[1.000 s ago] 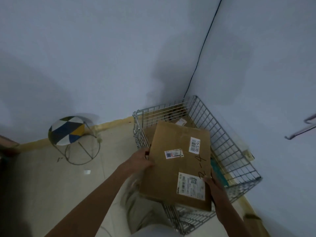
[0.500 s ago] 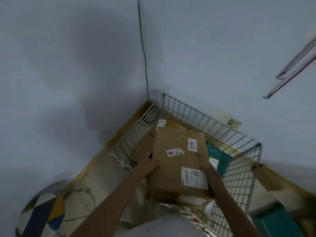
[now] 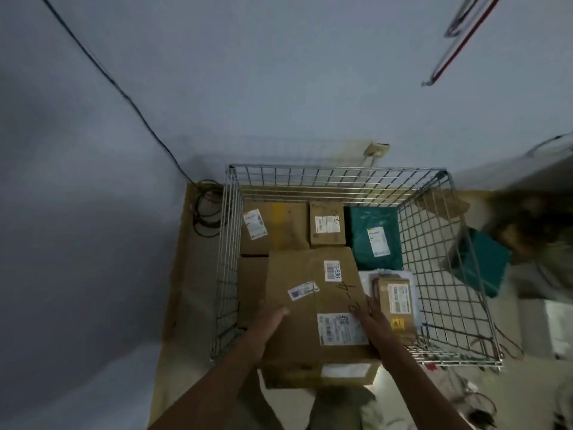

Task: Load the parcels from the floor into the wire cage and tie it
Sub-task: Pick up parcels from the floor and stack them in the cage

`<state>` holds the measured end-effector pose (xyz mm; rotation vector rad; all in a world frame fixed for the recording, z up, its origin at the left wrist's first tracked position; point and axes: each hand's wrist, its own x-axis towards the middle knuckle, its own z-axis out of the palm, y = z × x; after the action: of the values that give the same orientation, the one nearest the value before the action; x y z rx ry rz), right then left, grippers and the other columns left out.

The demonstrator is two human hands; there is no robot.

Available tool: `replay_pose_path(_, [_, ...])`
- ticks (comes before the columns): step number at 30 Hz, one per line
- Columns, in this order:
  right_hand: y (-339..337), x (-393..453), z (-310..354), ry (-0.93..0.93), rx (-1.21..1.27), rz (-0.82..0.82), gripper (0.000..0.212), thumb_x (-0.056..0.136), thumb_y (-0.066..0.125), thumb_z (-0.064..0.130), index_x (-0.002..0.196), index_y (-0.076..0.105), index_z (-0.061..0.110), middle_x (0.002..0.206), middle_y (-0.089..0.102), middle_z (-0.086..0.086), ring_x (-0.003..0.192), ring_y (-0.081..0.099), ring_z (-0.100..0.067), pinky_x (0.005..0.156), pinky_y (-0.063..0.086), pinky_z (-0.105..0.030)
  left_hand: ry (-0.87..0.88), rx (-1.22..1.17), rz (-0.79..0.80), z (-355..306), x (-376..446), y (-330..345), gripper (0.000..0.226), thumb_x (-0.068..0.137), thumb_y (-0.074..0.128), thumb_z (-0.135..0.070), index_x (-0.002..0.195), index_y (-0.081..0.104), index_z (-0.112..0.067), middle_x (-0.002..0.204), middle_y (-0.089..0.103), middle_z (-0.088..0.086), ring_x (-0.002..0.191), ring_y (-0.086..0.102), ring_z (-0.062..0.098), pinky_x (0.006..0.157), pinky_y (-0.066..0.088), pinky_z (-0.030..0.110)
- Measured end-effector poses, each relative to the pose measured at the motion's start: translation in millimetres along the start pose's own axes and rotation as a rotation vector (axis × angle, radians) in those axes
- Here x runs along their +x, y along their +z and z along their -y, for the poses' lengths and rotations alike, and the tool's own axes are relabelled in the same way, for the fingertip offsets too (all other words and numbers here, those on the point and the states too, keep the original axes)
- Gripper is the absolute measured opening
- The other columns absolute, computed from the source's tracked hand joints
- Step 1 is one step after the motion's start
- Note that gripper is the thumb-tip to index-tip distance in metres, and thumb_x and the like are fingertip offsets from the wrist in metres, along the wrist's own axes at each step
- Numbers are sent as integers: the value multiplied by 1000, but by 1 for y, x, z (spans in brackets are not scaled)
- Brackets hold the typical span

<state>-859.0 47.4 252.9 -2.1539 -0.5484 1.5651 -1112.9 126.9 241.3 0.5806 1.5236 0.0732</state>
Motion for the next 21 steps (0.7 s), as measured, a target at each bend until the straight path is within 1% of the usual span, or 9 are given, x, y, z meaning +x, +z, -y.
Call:
replay_pose_path(2, [34, 14, 12, 10, 11, -14, 28, 98, 58, 46, 125, 54, 38, 112, 72, -5, 95, 74, -20, 88, 60, -50, -12, 53, -24, -6, 31, -24, 63, 96, 67, -30, 151, 38, -19, 135, 55, 4, 116, 56, 24, 99, 47, 40])
replay_pose_path(5, [70, 62, 32, -17, -22, -2, 39, 96, 58, 53, 132, 50, 42, 118, 70, -1, 99, 72, -17, 85, 60, -42, 56, 136, -84, -30, 85, -57, 51, 97, 64, -30, 143, 44, -19, 131, 57, 4, 110, 56, 24, 98, 48, 40])
replay_pose_path(9, [97, 126, 69, -72, -46, -82, 45, 99, 54, 51, 142, 39, 44, 116, 64, 3, 96, 65, -18, 82, 54, -37, 177, 144, -172, -62, 146, -86, 57, 87, 66, -39, 138, 44, -26, 134, 56, 3, 116, 58, 25, 104, 49, 51])
replay_pose_path(12, [116, 172, 91, -162, -70, -103, 52, 103, 52, 42, 150, 33, 35, 115, 65, -5, 96, 68, -25, 81, 61, -42, 339, 305, -352, -93, 173, -91, 78, 92, 64, -38, 157, 25, -19, 156, 35, 7, 139, 41, 29, 115, 39, 53])
replay_pose_path(14, [134, 193, 95, -204, -160, -147, 56, 103, 53, 38, 152, 27, 36, 127, 58, -8, 99, 65, -24, 70, 59, -34, 460, 646, -442, -95, 184, -84, 89, 94, 62, -40, 163, 12, -14, 169, 8, 12, 155, 13, 35, 125, 22, 54])
replay_pose_path(16, [154, 213, 90, -230, -317, -153, 61, 101, 55, 33, 154, 24, 35, 142, 44, -11, 111, 57, -28, 71, 52, -29, 565, 1003, -370, -79, 208, -72, 92, 94, 60, -47, 163, 11, -11, 170, -2, 17, 157, -5, 37, 126, 9, 53])
replay_pose_path(18, [171, 230, 77, -203, -532, -103, 69, 99, 54, 33, 157, 17, 33, 157, 25, -14, 131, 44, -38, 90, 51, -43, 473, 1270, -184, -60, 231, -69, 91, 93, 51, -57, 163, 12, -16, 171, 0, 15, 157, -10, 36, 127, 7, 57])
replay_pose_path(19, [178, 235, 70, -173, -639, -86, 71, 98, 51, 34, 158, 13, 35, 164, 11, -11, 139, 36, -41, 99, 48, -49, 393, 1308, -105, -49, 238, -69, 91, 92, 51, -58, 163, 10, -18, 171, -2, 13, 157, -9, 36, 126, 11, 58])
replay_pose_path(21, [183, 242, 58, -114, -754, -85, 73, 98, 49, 30, 158, 8, 41, 168, -7, -4, 146, 28, -38, 104, 47, -51, 284, 1271, -31, -31, 241, -68, 103, 90, 67, -47, 164, 1, -20, 171, -12, 10, 157, -7, 37, 123, 24, 57])
